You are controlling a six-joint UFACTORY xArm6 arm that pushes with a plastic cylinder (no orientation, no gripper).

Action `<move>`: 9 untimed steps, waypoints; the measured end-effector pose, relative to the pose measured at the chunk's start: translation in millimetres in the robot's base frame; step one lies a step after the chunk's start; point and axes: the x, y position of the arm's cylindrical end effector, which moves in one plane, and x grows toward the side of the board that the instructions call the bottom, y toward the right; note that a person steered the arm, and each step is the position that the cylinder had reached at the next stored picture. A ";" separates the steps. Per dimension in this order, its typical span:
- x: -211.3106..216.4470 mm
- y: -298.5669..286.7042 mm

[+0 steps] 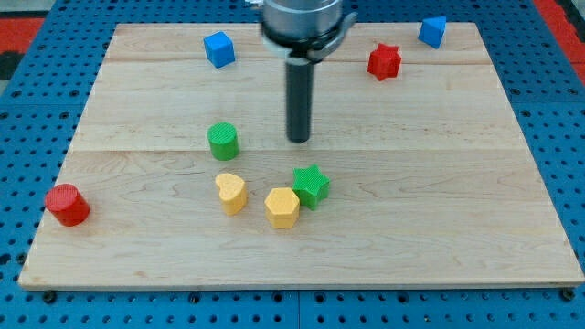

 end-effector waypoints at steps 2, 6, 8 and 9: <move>31.3 -53.8; -0.8 -96.3; 0.7 -44.9; 17.1 -21.8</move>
